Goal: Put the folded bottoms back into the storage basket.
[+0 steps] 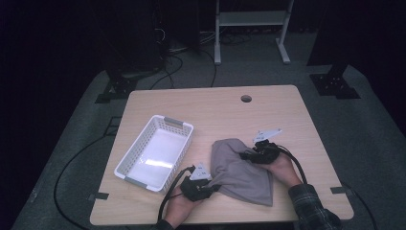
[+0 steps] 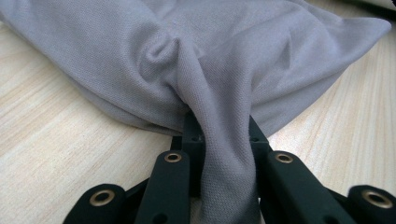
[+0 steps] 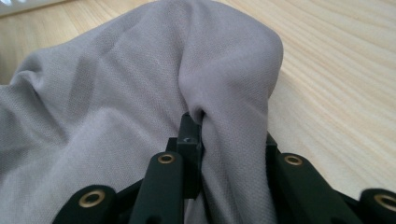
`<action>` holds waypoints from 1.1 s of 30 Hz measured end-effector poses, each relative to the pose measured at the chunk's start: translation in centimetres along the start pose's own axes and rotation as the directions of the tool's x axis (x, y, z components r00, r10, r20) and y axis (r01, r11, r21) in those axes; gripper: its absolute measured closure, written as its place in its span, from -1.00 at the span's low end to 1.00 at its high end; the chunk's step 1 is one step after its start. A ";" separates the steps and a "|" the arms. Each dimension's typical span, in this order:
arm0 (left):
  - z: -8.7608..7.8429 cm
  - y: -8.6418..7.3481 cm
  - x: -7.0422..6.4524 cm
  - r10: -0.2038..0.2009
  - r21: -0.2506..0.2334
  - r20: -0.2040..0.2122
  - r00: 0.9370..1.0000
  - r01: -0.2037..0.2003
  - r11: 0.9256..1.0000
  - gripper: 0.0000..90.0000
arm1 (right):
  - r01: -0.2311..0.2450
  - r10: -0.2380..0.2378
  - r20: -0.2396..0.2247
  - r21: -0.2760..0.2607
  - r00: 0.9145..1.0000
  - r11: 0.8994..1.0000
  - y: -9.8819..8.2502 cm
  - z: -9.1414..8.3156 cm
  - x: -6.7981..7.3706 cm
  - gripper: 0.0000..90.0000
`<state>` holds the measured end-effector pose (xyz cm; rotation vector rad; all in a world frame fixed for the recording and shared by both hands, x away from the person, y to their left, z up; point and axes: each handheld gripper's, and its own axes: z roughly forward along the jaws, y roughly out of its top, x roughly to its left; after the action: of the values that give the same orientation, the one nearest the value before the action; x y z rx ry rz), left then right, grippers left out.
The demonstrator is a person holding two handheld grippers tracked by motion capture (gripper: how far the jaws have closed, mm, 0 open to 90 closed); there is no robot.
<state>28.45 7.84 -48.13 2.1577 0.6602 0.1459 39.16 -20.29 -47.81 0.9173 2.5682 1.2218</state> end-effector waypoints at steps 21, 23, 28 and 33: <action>-5.3 4.5 -0.7 -0.028 -0.145 0.006 1.000 0.028 0.989 0.74 | 0.034 -0.027 0.072 -0.097 0.997 0.995 3.6 -4.1 1.3 0.67; -6.0 4.8 -0.4 -0.035 -0.163 0.002 0.999 0.035 0.986 0.74 | 0.038 -0.030 0.074 -0.101 0.997 0.994 4.1 -4.4 1.4 0.67; -7.9 5.3 0.3 -0.052 -0.204 -0.004 0.999 0.050 0.978 0.74 | 0.063 -0.054 0.082 -0.120 0.995 0.991 6.2 -5.1 2.1 0.68; -10.3 5.6 1.2 -0.075 -0.259 -0.005 0.997 0.071 0.963 0.74 | 0.091 -0.080 0.086 -0.135 0.993 0.987 8.7 -5.3 3.0 0.68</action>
<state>28.36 12.96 -37.49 1.8807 0.6886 0.1974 38.75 -17.80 -37.51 0.8015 2.4005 1.2930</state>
